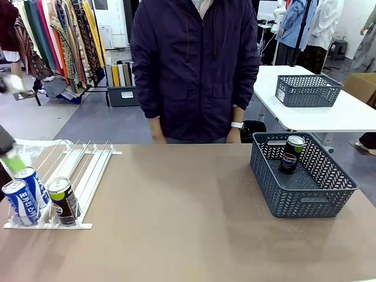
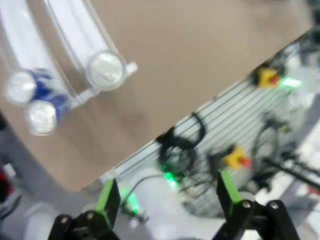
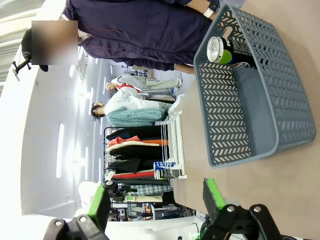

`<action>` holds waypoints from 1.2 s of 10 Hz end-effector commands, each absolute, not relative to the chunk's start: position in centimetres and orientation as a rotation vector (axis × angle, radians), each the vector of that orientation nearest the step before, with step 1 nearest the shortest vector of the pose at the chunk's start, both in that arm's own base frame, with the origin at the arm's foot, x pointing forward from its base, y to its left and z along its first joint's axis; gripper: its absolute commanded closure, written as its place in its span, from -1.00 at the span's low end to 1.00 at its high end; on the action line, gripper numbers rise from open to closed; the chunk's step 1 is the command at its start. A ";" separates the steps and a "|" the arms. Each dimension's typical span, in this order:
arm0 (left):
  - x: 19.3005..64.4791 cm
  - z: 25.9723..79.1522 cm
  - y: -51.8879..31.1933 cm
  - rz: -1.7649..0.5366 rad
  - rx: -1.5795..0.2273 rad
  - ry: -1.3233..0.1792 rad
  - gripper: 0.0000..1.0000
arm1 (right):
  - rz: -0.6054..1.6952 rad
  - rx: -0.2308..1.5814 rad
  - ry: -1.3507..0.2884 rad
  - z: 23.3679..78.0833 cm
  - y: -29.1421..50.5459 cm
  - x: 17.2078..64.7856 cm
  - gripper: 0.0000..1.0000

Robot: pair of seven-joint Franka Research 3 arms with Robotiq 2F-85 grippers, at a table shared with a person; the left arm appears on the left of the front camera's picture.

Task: Retrieve and store the cans from the dispenser.
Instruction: Pick up the last remaining can from one row of the Automatic Can Dispenser and place it in the middle of the table.

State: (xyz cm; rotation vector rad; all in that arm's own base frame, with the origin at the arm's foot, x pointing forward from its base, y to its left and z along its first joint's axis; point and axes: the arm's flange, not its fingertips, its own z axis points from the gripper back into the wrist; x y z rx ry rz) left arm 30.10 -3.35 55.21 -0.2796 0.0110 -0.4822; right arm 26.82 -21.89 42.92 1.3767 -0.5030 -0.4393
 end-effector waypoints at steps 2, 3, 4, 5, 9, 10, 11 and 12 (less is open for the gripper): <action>32.3 53.5 -6.0 -0.614 -0.113 -0.057 -1.00 | -0.441 1.385 -0.503 43.2 -21.9 26.8 -1.00; 32.8 53.5 -6.8 -0.568 -0.139 -0.118 -1.00 | -0.441 1.385 -0.503 43.2 -21.9 26.8 -1.00; 33.5 53.6 -6.8 -0.491 -0.160 -0.155 -1.00 | -0.441 1.385 -0.503 43.2 -21.9 26.8 -1.00; 32.5 53.7 -7.8 -0.626 -0.093 -0.026 -1.00 | -0.441 1.385 -0.503 43.2 -21.9 26.8 -1.00; 34.0 52.8 -8.0 -0.613 -0.157 -0.048 -1.00 | -0.441 1.385 -0.503 43.2 -21.9 26.8 -1.00; 35.1 50.9 -8.3 -0.529 -0.130 -0.065 -1.00 | -0.441 1.385 -0.503 43.2 -21.9 26.8 -1.00; 36.0 49.5 -8.1 -0.525 -0.129 -0.035 -1.00 | -0.441 1.385 -0.503 43.2 -21.9 26.8 -1.00; 36.6 48.4 -7.8 -0.472 -0.090 -0.024 -1.00 | -0.441 1.385 -0.503 43.2 -21.9 26.8 -1.00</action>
